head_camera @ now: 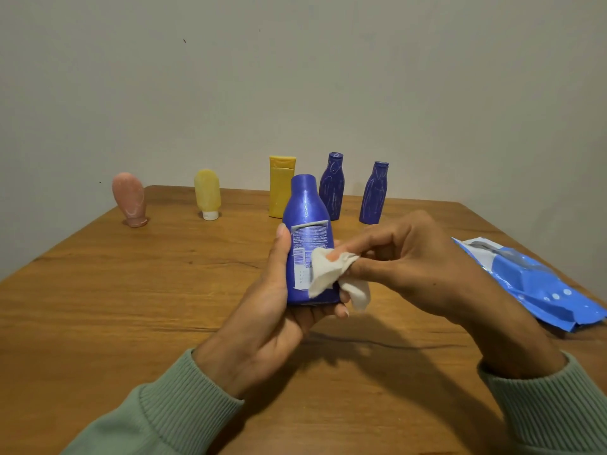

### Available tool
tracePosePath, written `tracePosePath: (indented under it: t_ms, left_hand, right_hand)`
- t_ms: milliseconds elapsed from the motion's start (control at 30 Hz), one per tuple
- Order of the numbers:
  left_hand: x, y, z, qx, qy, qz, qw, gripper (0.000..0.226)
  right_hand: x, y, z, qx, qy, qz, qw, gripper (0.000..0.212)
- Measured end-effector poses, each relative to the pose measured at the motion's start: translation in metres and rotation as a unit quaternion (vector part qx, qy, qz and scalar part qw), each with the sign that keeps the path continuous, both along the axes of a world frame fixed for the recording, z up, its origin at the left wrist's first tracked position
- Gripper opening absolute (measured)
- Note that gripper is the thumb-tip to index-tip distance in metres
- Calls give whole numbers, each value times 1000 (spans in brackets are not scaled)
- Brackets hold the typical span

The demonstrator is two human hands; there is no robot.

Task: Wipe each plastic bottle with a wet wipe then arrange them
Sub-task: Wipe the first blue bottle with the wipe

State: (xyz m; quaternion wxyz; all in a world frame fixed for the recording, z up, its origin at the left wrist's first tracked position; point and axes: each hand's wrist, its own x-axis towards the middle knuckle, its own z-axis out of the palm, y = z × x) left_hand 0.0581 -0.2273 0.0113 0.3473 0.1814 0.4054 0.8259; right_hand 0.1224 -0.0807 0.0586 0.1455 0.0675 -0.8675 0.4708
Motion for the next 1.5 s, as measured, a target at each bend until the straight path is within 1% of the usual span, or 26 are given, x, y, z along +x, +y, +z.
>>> tracePosePath:
  t_ms: [67, 133, 233, 300, 400, 433, 500, 633, 767, 867, 933, 1000, 1067, 1133, 1167, 1233, 1300, 1433, 1500]
  left_hand:
    - [0, -1, 1, 14, -2, -27, 1000, 58]
    - [-1, -3, 1, 28, -5, -52, 998, 57]
    - [0, -5, 2, 32, -14, -64, 997, 56]
    - [1, -5, 2, 34, -29, -60, 997, 58]
    - [0, -6, 3, 34, -47, -48, 997, 64]
    - [0, -7, 3, 34, -51, -48, 997, 65]
    - [0, -8, 4, 30, -44, -51, 997, 63]
    - [4, -10, 6, 1, -10, -65, 998, 57]
    - [7, -9, 2, -55, 20, -66, 996, 60]
    - [7, -8, -1, -82, 26, -55, 995, 62]
    - [6, -8, -2, -104, 42, -35, 993, 63]
    - [6, -8, -3, -125, 56, -25, 990, 65]
    - [7, -7, -4, -147, 68, -12, 987, 66]
    - [8, -7, -5, -164, 80, 1, 983, 64]
    - [8, -6, -6, -169, 90, 3, 981, 62]
    - [8, -6, -6, -177, 115, -5, 977, 62]
    - [8, -7, -6, -178, 118, -14, 977, 61]
    - [12, -6, -4, -180, 101, -17, 978, 62]
    - [12, -5, -5, -175, 95, -15, 980, 60]
  right_hand:
    - [1, 0, 0, -33, 29, -19, 999, 13]
    - [0, -2, -2, -64, 83, -59, 993, 9]
    - [-3, -6, -4, -105, 132, -97, 981, 6]
    - [-3, -7, -4, -98, 111, -80, 986, 7]
    - [0, -3, -2, -61, 28, -14, 998, 10]
    - [1, -2, -2, -56, 19, -4, 998, 11]
    - [0, -3, -2, -75, 46, -14, 996, 11]
    - [-2, -7, -4, -135, 109, -84, 981, 10]
    - [-2, -3, -4, -149, 147, -162, 964, 11]
    - [-2, -2, -3, -150, 158, -181, 959, 13]
    - [-1, -3, -2, -133, 161, -166, 964, 16]
    - [0, -5, -1, -92, 161, -140, 972, 17]
    - [1, -5, 0, -15, 167, -119, 979, 17]
    - [0, -4, -2, 64, 190, -118, 973, 18]
    - [-1, -3, -3, 85, 205, -128, 967, 18]
    - [-3, -2, -5, 102, 233, -152, 955, 19]
    - [-3, -2, -5, 114, 247, -152, 950, 21]
    - [3, 2, 3, 135, 197, -83, 968, 21]
    - [2, 6, 3, 131, 202, -94, 966, 21]
